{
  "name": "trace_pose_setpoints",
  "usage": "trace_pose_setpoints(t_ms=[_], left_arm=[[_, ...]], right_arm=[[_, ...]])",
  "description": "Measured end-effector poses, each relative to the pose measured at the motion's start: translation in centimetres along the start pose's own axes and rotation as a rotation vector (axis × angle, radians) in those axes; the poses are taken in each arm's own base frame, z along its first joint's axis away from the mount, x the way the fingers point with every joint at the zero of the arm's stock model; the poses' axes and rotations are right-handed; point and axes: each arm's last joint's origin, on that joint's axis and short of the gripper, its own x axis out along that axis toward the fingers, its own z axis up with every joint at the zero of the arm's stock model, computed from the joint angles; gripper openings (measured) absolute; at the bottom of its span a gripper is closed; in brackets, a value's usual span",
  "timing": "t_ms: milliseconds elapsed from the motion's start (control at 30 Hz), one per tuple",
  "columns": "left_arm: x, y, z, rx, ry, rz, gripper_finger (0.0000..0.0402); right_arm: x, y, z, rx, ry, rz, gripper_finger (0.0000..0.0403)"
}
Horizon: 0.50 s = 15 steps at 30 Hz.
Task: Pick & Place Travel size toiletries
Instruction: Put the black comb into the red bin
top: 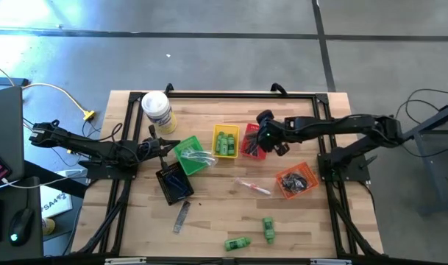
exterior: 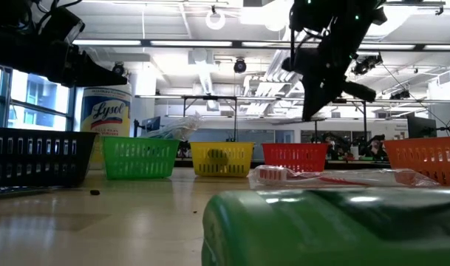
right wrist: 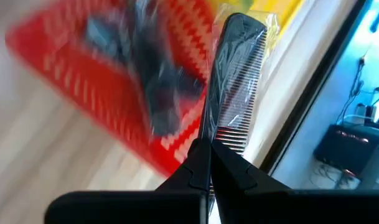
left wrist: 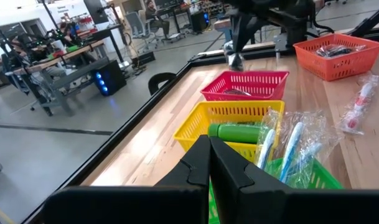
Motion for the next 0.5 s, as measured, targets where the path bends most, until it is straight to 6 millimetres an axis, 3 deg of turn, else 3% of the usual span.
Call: trace_pose_setpoints(t_ms=[500], left_arm=[[0.0, 0.0, 0.0, 0.012, 0.000, 0.000, 0.0000]], right_arm=[[2.5, 1.3, 1.5, -0.288, 0.084, 0.042, 0.0002]])
